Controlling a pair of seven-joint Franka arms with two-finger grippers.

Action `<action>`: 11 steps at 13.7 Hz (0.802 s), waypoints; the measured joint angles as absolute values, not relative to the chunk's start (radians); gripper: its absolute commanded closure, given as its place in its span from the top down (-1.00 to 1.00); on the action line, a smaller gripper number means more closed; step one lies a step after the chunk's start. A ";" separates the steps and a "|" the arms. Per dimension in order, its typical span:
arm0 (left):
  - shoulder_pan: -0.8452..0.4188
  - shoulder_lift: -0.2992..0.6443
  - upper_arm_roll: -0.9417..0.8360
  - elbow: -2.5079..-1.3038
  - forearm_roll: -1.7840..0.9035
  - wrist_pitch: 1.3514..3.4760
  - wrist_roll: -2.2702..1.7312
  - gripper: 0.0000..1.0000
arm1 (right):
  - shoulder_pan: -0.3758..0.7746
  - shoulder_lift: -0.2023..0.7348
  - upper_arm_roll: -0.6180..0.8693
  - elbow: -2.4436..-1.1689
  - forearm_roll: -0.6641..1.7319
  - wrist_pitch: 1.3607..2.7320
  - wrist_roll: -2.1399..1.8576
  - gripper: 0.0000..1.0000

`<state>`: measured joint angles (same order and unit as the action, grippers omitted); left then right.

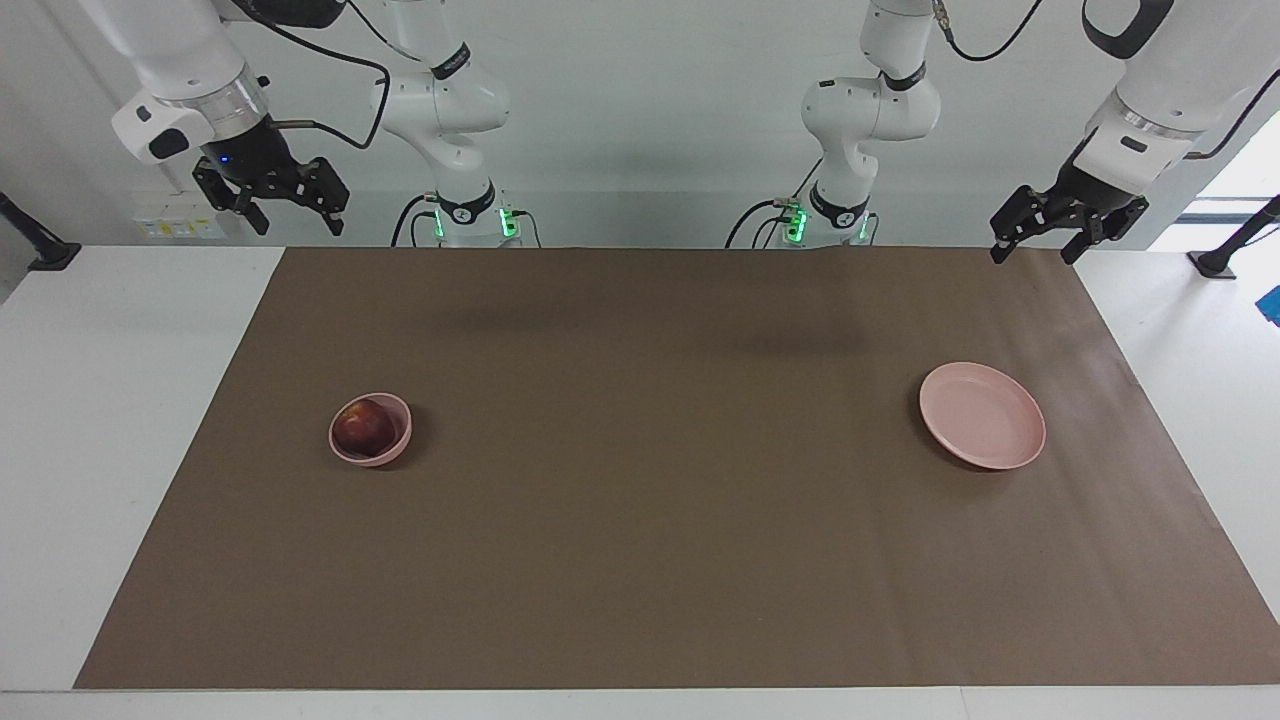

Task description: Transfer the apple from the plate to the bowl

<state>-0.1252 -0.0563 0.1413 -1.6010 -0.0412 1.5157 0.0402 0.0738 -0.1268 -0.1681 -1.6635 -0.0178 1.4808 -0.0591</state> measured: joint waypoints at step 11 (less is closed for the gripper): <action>-0.125 -0.056 0.141 -1.601 -0.041 1.516 0.040 1.00 | 0.088 -0.074 -0.141 -1.533 -0.020 1.492 -0.059 1.00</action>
<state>-0.1253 -0.0563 0.1408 -1.6010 -0.0412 1.5157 0.0402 0.0876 -0.0744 -0.1414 -1.5331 -0.0202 1.4924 -0.0591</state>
